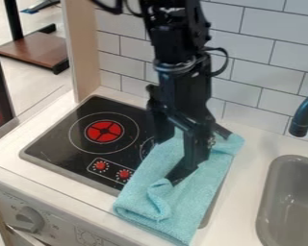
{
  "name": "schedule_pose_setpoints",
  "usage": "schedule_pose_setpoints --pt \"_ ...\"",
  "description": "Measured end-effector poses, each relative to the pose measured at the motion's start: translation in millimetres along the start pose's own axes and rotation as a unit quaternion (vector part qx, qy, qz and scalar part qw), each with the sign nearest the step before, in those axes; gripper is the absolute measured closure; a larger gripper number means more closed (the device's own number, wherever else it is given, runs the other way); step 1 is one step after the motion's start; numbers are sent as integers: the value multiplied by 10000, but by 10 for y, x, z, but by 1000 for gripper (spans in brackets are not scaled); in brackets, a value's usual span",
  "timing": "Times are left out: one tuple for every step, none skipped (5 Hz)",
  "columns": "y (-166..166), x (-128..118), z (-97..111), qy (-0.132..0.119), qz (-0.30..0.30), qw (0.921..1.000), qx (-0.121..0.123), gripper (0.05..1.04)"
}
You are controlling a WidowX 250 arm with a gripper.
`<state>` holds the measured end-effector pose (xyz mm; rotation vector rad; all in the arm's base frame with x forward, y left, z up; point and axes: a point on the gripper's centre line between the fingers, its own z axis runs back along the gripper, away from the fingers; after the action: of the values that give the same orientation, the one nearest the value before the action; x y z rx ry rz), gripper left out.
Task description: Fold the cloth top to bottom
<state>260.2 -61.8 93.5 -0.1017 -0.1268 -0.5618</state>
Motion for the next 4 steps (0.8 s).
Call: schedule_pose_setpoints --pt "161 163 -39 268 -774 9965 156 83" --pt "229 341 -133 399 -1412 9892 -12 83" --pt "365 534 -258 537 -1750 9831 25 83" --pt "493 723 -324 554 -2177 9743 140 83"
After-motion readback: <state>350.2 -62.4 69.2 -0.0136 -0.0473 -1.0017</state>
